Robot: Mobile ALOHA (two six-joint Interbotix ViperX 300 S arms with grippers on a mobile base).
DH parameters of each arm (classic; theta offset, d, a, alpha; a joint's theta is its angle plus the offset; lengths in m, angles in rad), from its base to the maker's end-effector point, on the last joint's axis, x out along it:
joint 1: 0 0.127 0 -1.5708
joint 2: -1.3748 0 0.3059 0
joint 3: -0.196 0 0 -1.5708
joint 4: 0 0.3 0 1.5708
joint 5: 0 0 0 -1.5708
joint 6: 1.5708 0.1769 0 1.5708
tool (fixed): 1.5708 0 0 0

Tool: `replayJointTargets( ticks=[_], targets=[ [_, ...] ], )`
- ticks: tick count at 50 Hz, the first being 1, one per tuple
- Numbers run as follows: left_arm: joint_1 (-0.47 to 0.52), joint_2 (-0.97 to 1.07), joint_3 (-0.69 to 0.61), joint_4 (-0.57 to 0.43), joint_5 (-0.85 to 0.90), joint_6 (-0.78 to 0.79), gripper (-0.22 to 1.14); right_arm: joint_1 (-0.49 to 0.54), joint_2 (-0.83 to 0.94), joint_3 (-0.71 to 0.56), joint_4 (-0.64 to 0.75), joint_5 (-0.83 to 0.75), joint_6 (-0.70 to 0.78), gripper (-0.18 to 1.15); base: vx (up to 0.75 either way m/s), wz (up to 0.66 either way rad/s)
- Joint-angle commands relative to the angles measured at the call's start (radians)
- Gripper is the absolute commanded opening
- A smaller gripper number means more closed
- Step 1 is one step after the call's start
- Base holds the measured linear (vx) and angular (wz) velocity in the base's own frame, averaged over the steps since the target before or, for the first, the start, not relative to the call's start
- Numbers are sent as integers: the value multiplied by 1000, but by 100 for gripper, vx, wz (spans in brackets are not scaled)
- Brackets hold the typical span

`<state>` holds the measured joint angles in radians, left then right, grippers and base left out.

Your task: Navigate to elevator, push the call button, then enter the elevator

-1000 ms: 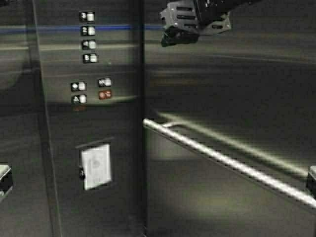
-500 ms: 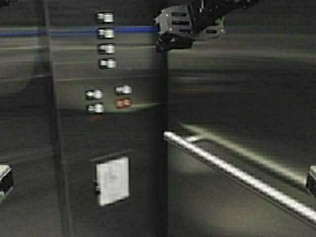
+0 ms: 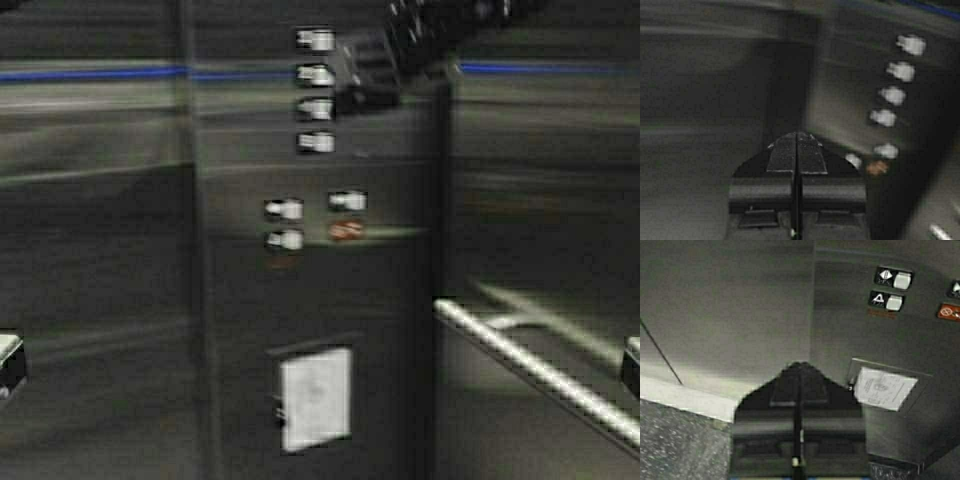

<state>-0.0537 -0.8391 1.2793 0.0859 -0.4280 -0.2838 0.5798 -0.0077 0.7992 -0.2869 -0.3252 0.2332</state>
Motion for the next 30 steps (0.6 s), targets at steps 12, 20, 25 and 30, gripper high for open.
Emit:
replayJointTargets(
  ticks=[12,20,25,30],
  targets=[
    [-2,-6,-17,0,-8,3,2,-60,199,2,144,-328,-14,6,16,13],
    [0,-14,-17,2,-8,-2,2,-106,270,-2,166,-453,-72,6,14,3],
    [0,-29,-11,-2,-8,-6,2,-132,301,-21,173,-515,-137,6,14,1],
    [-2,-66,0,-11,3,-9,2,-149,321,-40,181,-558,-172,6,13,-5]
  ],
)
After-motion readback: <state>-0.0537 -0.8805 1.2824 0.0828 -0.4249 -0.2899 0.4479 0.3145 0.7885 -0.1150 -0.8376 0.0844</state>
